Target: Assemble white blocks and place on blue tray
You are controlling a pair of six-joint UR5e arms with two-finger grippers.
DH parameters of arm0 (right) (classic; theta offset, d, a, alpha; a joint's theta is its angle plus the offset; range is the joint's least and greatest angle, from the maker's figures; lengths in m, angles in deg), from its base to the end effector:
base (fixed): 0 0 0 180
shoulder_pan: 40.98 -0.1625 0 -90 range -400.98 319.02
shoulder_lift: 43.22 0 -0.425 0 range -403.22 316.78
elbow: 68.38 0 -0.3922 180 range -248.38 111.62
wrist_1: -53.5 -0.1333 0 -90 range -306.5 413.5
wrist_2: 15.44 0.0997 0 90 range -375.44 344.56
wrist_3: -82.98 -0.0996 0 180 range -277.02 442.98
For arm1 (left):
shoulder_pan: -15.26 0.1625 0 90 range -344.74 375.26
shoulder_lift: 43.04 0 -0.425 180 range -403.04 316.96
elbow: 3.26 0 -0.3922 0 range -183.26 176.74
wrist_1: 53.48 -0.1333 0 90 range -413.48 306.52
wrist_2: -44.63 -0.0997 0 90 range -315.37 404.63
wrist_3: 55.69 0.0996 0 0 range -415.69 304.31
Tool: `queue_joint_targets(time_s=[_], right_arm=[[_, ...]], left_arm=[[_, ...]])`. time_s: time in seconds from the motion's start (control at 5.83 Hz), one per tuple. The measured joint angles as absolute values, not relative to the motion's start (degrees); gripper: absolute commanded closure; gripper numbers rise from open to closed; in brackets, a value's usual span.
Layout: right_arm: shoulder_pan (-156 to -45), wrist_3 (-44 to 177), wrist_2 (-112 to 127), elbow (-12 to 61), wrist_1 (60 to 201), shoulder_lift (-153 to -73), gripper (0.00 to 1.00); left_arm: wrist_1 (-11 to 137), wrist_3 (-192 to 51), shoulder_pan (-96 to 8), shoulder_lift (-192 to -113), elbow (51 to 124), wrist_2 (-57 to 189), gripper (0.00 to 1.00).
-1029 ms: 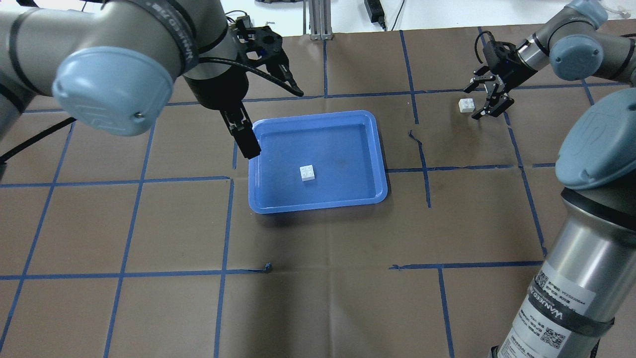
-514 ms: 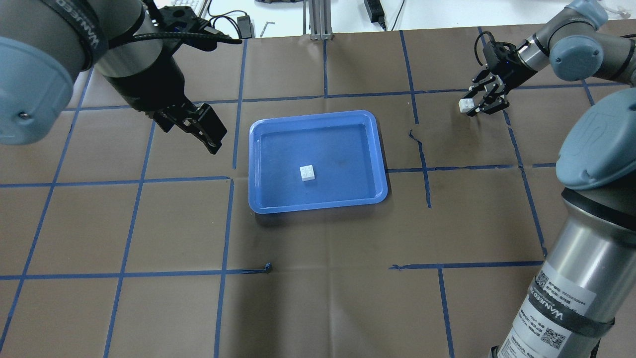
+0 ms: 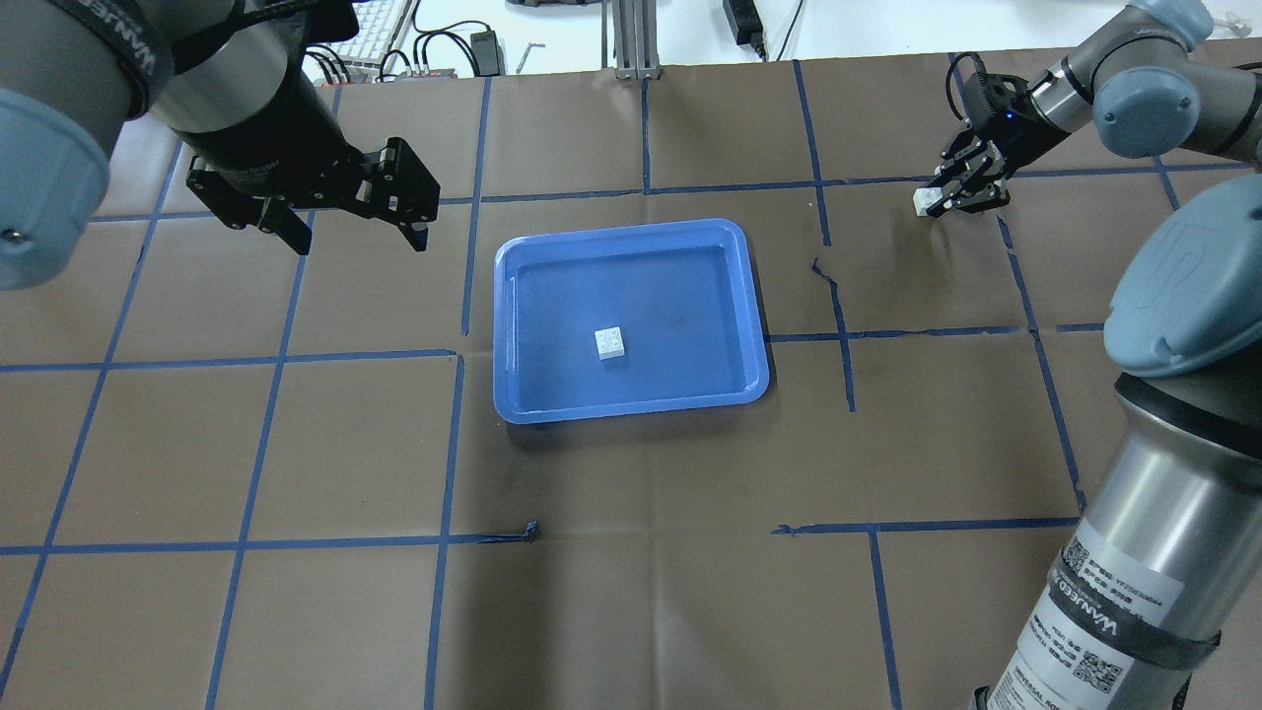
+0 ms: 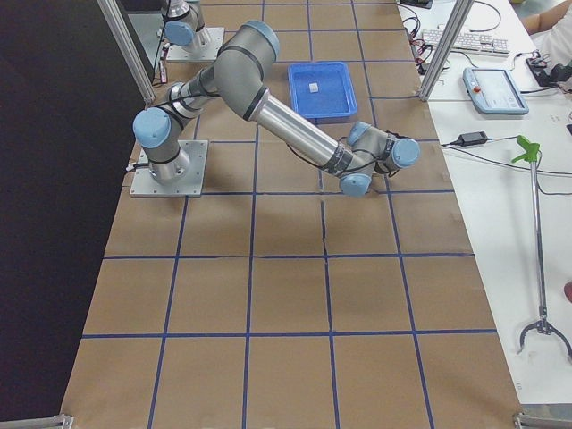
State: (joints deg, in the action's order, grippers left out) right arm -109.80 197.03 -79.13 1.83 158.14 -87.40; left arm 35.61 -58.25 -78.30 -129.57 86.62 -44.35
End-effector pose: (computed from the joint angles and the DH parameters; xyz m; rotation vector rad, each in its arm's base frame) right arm -0.1009 -0.7516 0.1794 -1.9447 1.9379 -0.4889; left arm -0.1642 -0.4636 0.5198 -0.0283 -3.1172 0.1208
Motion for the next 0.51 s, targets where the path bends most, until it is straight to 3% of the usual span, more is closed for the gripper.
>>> queue_joint_targets(time_s=[0.51], right_arm=[[-111.79,196.98,-78.41,3.66,156.58,-95.53,0.83]], left_arm=[[35.28,-58.74,-78.01,-129.5,86.65,-44.33,0.01]])
